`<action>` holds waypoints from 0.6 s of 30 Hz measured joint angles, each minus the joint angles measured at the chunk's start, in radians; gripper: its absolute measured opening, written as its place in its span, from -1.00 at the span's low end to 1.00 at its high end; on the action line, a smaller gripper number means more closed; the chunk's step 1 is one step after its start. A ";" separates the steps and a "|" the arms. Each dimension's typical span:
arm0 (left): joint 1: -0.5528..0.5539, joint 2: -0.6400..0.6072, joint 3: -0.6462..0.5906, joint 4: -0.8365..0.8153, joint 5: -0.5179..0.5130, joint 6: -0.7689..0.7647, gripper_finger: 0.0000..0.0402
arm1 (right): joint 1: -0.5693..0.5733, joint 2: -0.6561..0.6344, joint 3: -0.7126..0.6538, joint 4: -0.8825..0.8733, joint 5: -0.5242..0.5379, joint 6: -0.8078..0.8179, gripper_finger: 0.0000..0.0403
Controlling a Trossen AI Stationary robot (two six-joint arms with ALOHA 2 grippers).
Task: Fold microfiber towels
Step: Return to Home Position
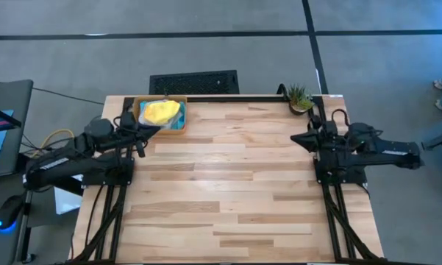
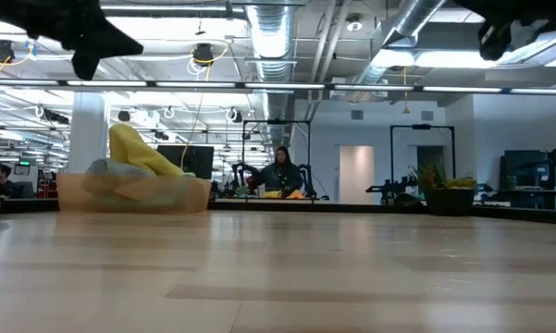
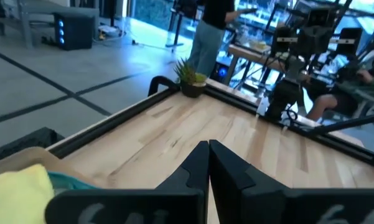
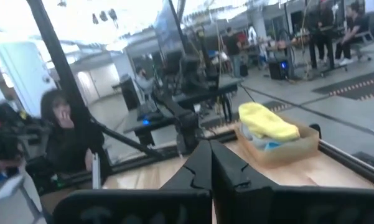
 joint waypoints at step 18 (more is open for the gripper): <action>0.000 -0.268 -0.238 0.013 -0.035 -0.042 -1.00 | -0.007 -0.203 -0.182 0.063 0.035 0.000 -0.95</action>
